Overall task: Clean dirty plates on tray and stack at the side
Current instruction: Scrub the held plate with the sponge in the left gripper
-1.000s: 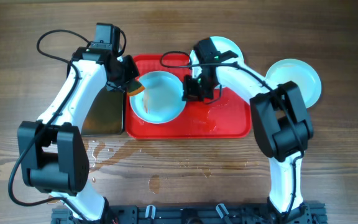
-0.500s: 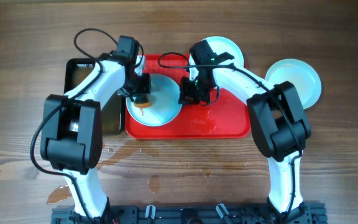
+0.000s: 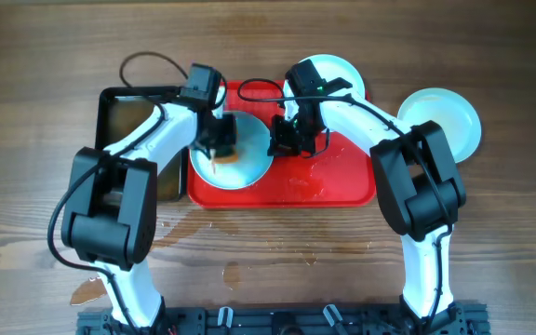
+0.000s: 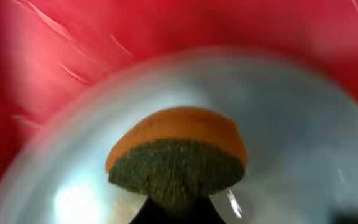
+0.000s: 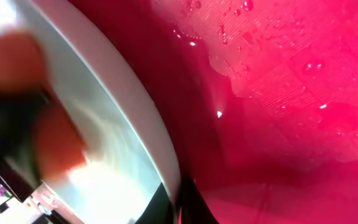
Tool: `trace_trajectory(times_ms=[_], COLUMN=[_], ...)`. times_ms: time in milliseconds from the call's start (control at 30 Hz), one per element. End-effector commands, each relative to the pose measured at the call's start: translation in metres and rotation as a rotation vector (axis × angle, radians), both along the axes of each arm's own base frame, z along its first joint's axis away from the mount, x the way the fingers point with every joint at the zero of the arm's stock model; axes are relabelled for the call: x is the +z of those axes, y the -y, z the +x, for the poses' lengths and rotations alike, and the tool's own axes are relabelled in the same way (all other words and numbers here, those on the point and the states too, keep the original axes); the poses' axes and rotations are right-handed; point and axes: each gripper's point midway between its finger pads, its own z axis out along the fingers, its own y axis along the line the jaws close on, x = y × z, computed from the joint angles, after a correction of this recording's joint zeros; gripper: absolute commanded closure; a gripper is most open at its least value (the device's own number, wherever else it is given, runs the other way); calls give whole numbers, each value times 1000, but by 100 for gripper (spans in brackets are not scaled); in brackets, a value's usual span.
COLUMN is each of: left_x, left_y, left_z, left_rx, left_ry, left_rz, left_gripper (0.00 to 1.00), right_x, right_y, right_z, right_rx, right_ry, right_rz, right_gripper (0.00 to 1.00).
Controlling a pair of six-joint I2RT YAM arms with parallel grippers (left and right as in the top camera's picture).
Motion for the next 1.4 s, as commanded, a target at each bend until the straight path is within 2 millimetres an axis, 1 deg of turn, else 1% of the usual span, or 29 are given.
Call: trace_trajectory(times_ms=[0, 100, 167, 200, 233, 300, 367, 433, 500, 567, 600, 633, 700, 733, 767, 800, 867, 900, 933, 1000, 1033, 1067, 1133, 1167, 1233, 1267, 1300, 1333, 1367], left_x=[-32, -38, -41, -43, -43, -42, -42, -45, -47, -47, -44, -43, -38, -29, -26, -25, -28, -32, -38, -47, -48, -48, -47, -46, -47, -46, -44, -42, -39], left_y=[-80, -76, -61, -51, -46, -37, -27, -14, 0, 9, 9, 5, -16, -41, -52, -58, -70, -68, -59, -30, -12, 0, 20, 31, 33, 31, 22, 7, -11], left_z=[-6, -28, -50, -67, -82, -102, -107, -95, -68, -47, -33, -28, -16, -10, -10, -13, -29, -44, -56, -79, -92, -98, -99, -93, -71, -47, -30, -13, -5], left_rx=[298, 344, 289, 238, 205, 121, 79, 74, 80, 88, 102, 111, 187, 316, 386, 435, 530, 516, 422, 181, 25, -75, -241, -319, -308, -252, -161, -33, 87], left_ry=[16, -49, -125, -190, -246, -324, -341, -287, -173, -86, -22, 5, 74, 134, 151, 146, 87, 9, -75, -218, -287, -309, -299, -254, -163, -76, -20, 41, 78], left_rz=[399, 412, 408, 398, 400, 396, 366, 324, 268, 225, 233, 255, 358, 464, 497, 506, 518, 510, 479, 362, 272, 209, 105, 57, 62, 87, 131, 200, 276], left_gripper=[96, 96, 96, 96, 96, 96, 96, 96, 96, 96, 96, 96, 96, 96, 96, 96, 96, 96, 96, 96, 96, 96, 96, 96, 96, 96, 96, 96, 96], right_x=[-8, -7, -7, -7, -7, -7, -7, -7, -7, -7, -7, -7, -7, -7, -7, -7, -7, -7, -7, -7, -7, -7, -7, -7, -7, -7, -7, -7, -7], right_y=[1, 0, 0, 0, 0, 0, 0, 0, 1, 0, 0, 0, 0, 0, 0, 0, 0, 0, 0, 0, 0, 0, 0, 0, 0, 0, 0, 0, 0], right_z=[0, 1, 0, 0, 0, 0, 0, 0, 0, 0, 1, 1, 1, 1, 1, 1, 1, 1, 1, 2, 2, 2, 2, 2, 2, 2, 2, 2, 2], right_rx=[3, 3, 6, 6, 6, 6, 6, 6, 6, 6, 6, 6, 7, 7, 7, 7, 9, 9, 9, 9, 9, 9, 6, 6, 6, 6, 6, 5, 6], right_ry=[-18, -13, -12, -12, -12, -12, -12, -12, -13, -12, -11, -11, -11, -11, -11, -10, -9, -9, -8, -3, -4, -4, -5, -4, -4, -4, -4, -4, -3], right_rz=[14, 17, 17, 17, 17, 17, 18, 17, 17, 17, 17, 17, 17, 17, 17, 17, 18, 17, 18, 20, 20, 20, 20, 20, 20, 20, 20, 18, 17], right_gripper=[96, 96, 96, 96, 96, 96, 96, 96, 96, 96, 96, 96, 95, 96, 96, 96, 96, 96, 95, 96, 96, 96, 96, 96, 96, 96, 96, 96, 96])
